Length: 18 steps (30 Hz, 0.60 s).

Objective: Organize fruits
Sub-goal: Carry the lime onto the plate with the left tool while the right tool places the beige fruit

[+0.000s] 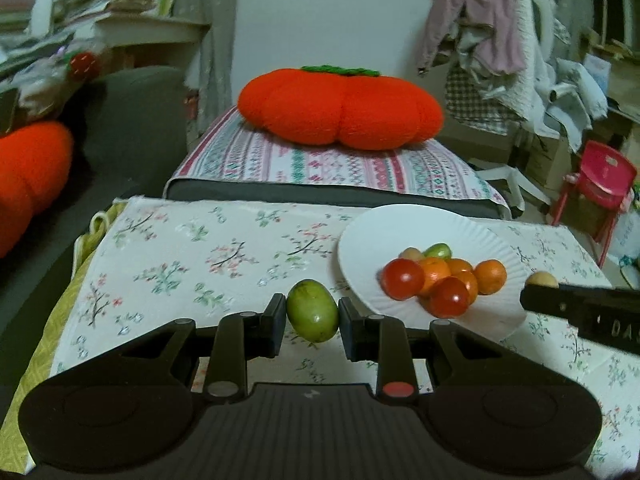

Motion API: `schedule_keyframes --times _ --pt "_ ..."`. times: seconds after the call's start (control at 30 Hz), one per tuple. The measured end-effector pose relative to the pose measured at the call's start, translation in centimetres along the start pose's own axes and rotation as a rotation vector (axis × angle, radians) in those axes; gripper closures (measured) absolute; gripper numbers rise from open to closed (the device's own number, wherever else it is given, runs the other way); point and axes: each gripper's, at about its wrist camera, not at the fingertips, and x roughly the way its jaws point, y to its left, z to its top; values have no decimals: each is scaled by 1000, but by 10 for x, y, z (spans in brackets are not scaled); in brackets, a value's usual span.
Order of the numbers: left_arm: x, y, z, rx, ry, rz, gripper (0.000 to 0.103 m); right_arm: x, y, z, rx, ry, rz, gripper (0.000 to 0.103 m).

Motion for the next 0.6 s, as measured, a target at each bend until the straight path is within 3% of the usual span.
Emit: schedule_keyframes --times 0.27,0.6 --pt "18 -24 3 67 -29 -14 84 -1 -20 3 44 -6 -21 82" --pt "38 -48 2 112 -45 -92 84 11 -31 4 60 17 -40 82"
